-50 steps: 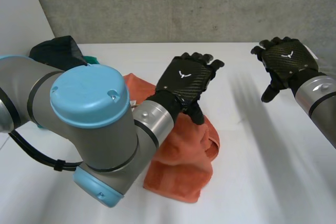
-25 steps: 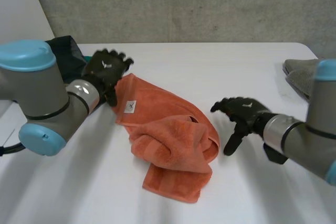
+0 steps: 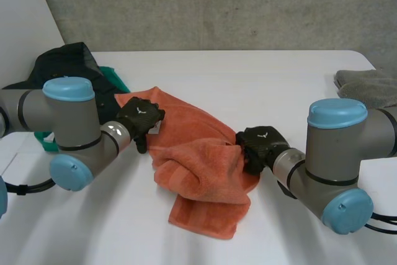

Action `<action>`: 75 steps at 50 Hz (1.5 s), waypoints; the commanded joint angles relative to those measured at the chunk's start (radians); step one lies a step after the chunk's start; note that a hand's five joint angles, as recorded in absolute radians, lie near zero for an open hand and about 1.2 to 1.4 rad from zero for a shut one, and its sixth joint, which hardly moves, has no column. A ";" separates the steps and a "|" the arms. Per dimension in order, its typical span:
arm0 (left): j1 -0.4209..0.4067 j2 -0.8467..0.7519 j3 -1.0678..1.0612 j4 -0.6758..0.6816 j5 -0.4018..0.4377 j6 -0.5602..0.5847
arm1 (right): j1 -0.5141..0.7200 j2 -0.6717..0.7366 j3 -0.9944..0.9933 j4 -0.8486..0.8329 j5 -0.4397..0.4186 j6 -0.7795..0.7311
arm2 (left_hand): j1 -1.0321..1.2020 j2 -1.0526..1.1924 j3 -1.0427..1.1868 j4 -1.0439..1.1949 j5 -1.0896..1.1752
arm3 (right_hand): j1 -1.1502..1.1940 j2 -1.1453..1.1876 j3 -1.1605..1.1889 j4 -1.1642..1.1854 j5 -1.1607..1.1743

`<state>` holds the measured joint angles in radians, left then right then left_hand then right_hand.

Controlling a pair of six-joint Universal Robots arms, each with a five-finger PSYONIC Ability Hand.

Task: Fold the laundry.

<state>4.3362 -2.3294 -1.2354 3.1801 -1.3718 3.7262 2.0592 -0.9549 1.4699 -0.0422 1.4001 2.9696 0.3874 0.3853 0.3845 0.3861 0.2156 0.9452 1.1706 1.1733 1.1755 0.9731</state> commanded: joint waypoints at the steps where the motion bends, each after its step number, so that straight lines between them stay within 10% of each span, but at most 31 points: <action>1: -0.020 -0.027 0.020 0.021 -0.003 0.001 | 0.004 -0.054 0.003 -0.030 0.002 -0.014 | 0.111 0.113 0.114 0.112 0.108 | 0.451 0.226 0.223 0.221 0.249; 24: -0.087 -0.014 0.030 0.069 -0.024 -0.038 | 0.010 -0.298 -0.012 -0.034 -0.010 -0.017 | 0.073 0.075 0.076 0.074 0.070 | 0.451 0.226 0.223 0.221 0.249; 56: -0.141 0.148 -0.053 0.038 -0.036 -0.554 | 0.055 -0.375 -0.129 -0.025 -0.016 -0.060 | -0.051 -0.048 -0.048 -0.049 -0.053 | 0.451 0.226 0.223 0.221 0.249; 68: -0.167 0.110 -0.021 0.050 -0.039 -0.575 | 0.075 -0.378 -0.125 -0.021 -0.012 -0.066 | -0.039 -0.037 -0.036 -0.038 -0.042 | 0.451 0.226 0.223 0.221 0.249; 75: -0.187 0.027 0.056 0.089 -0.113 -0.574 | 0.079 -0.392 -0.111 -0.019 -0.010 -0.066 | 0.474 0.476 0.477 0.475 0.471 | 0.451 0.226 0.223 0.221 0.249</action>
<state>4.1643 -2.2272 -1.2484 3.2338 -1.4154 3.1480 2.1330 -1.3344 1.3449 -0.0630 1.3881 2.9029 0.3602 0.3474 0.3493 0.3436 0.1676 0.9612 1.1719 1.1830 1.1865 0.9795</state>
